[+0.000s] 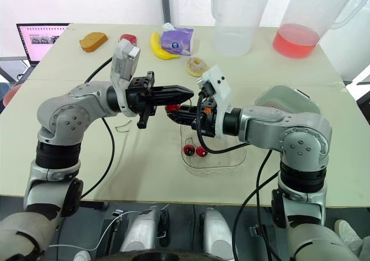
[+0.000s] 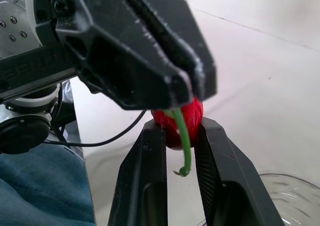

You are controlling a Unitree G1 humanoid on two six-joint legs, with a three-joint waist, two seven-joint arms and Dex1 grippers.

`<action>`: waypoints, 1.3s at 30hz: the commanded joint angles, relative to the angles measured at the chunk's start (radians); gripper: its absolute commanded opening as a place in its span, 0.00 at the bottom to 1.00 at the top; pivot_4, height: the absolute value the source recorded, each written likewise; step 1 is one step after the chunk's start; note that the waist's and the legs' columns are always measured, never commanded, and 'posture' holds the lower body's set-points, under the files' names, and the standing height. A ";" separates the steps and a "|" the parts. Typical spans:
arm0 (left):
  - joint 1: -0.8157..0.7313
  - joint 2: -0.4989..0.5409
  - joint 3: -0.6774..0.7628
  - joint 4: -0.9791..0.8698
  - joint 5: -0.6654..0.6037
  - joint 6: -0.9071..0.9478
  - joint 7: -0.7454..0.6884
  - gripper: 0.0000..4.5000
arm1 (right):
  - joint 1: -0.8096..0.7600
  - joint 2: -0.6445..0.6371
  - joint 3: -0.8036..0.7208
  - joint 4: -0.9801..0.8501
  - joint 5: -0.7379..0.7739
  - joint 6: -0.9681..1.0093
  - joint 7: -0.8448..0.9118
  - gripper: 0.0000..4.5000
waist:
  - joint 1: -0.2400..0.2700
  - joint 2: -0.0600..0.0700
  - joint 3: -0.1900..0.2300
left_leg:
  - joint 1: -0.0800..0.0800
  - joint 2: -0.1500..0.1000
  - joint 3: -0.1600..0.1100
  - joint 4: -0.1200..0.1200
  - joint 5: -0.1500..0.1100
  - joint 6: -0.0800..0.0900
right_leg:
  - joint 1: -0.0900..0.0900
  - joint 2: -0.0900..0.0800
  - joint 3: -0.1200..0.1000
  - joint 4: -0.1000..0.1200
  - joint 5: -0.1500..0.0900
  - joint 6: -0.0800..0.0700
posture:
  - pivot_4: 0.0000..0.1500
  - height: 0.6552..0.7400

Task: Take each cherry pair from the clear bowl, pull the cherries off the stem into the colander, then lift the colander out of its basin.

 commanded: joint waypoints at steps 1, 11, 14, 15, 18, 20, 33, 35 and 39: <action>-0.010 -0.003 0.007 -0.021 -0.003 -0.016 0.002 0.00 | 0.011 -0.034 0.009 -0.025 0.023 0.003 0.007 0.06 | 0.001 0.000 0.000 | 0.000 0.000 0.000 0.000 0.000 0.000 | 0.000 0.000 0.000 0.000 0.000 0.000 | 1.00 1.00; -0.018 -0.009 0.013 -0.026 -0.005 -0.005 0.019 0.00 | 0.113 -0.123 0.052 -0.018 -0.028 0.014 0.000 0.06 | -0.001 0.000 0.000 | 0.000 0.000 0.000 0.000 0.000 0.000 | 0.000 0.000 0.000 0.000 0.000 0.000 | 1.00 1.00; -0.021 -0.010 0.014 -0.027 -0.007 -0.003 0.024 0.00 | 0.125 -0.134 0.052 -0.019 -0.027 0.011 -0.002 0.06 | 0.000 0.000 0.000 | 0.000 0.000 0.000 0.000 0.000 0.000 | 0.000 0.000 0.000 0.000 0.000 0.000 | 1.00 1.00; -0.023 -0.010 0.015 -0.026 -0.008 -0.002 0.026 0.00 | 0.130 -0.139 0.054 -0.019 -0.027 0.011 -0.002 0.06 | 0.000 0.000 0.000 | 0.000 0.000 0.000 0.000 0.000 0.000 | 0.000 0.000 0.000 0.000 0.000 0.000 | 1.00 1.00; -0.027 -0.013 0.015 -0.024 -0.008 -0.001 0.027 0.00 | 0.150 -0.165 0.072 -0.027 -0.040 0.019 0.008 0.06 | 0.003 0.000 0.000 | 0.000 0.000 0.000 0.000 0.000 0.000 | 0.000 0.000 0.000 -0.001 0.000 0.000 | 1.00 1.00; -0.029 -0.015 0.016 -0.024 -0.007 0.001 0.027 0.00 | 0.164 -0.176 0.081 -0.029 -0.051 0.023 0.013 0.06 | 0.001 0.000 0.000 | 0.000 0.000 0.000 0.000 0.000 0.000 | 0.000 0.000 0.000 -0.001 0.000 0.000 | 1.00 1.00; -0.012 0.014 -0.013 -0.017 0.054 -0.009 0.029 0.00 | 0.222 -0.255 -0.166 -0.029 -0.060 -0.032 -0.023 0.06 | 0.004 0.000 0.000 | 0.000 -0.001 0.000 0.000 0.000 0.001 | 0.000 0.000 0.000 -0.002 0.000 0.000 | 1.00 1.00; -0.004 0.019 -0.028 -0.010 0.079 -0.013 0.038 0.00 | 0.252 -0.306 -0.221 -0.016 -0.117 -0.054 -0.039 0.06 | 0.005 0.000 0.000 | 0.000 -0.001 0.000 0.000 0.000 0.001 | 0.001 0.000 0.000 -0.002 0.000 0.000 | 1.00 1.00; 0.023 0.020 -0.070 -0.016 0.132 -0.031 0.055 0.00 | 0.308 -0.385 -0.300 0.068 -0.329 -0.160 -0.127 0.06 | 0.003 0.000 0.000 | 0.000 -0.001 0.000 0.000 0.000 0.001 | 0.000 0.000 0.000 -0.002 0.000 0.000 | 1.00 1.00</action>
